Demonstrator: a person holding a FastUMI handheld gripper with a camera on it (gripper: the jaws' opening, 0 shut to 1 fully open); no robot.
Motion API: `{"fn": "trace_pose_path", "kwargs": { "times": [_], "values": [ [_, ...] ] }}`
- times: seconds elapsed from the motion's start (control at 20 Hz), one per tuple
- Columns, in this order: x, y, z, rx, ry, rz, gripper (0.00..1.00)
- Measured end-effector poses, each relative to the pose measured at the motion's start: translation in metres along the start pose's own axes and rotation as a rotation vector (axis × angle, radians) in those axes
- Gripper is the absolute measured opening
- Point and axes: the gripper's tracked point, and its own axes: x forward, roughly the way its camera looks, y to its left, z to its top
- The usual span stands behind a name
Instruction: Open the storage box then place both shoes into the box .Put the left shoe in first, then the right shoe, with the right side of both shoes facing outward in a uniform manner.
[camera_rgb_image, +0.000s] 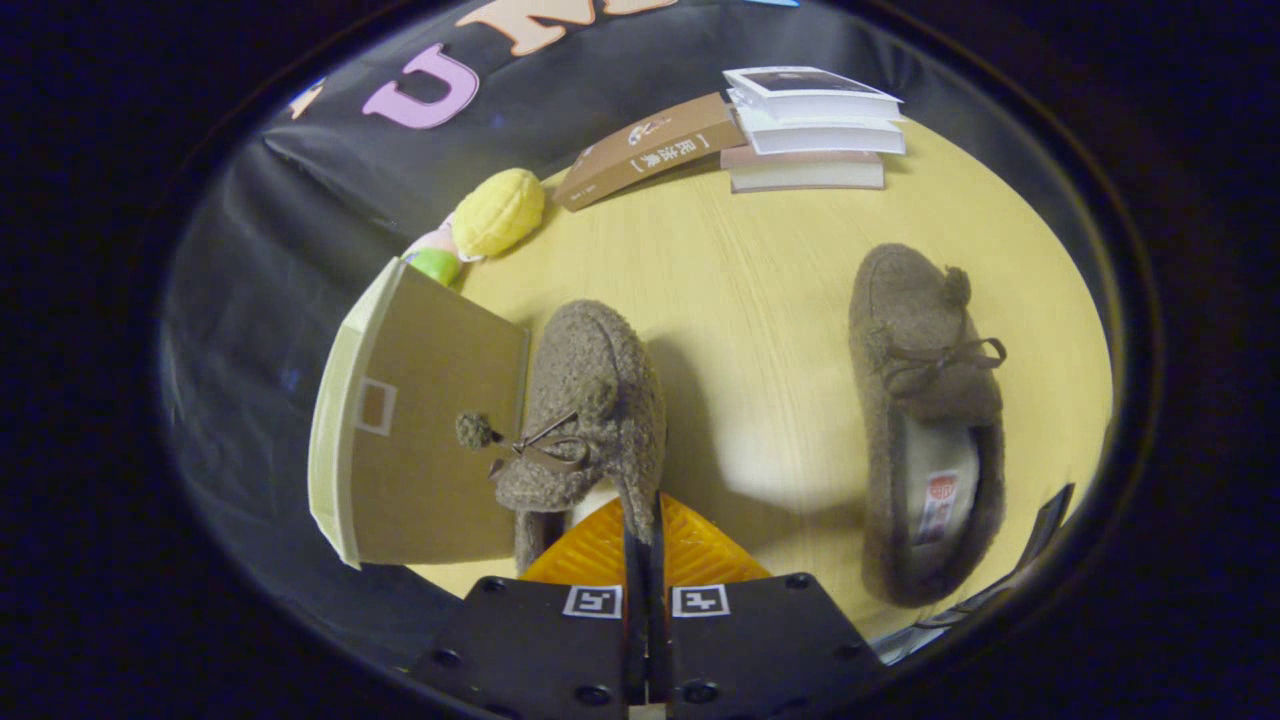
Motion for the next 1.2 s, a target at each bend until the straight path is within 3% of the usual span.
{"fn": "trace_pose_path", "kwargs": {
  "times": [0.65,1.0,1.2],
  "values": [
    [-0.06,0.143,0.07,-0.008,-0.129,0.129,0.04],
    [-0.039,0.232,0.063,-0.047,-0.099,0.192,0.04],
    [-0.008,0.262,0.047,-0.057,-0.063,0.178,0.04]
  ]
}}
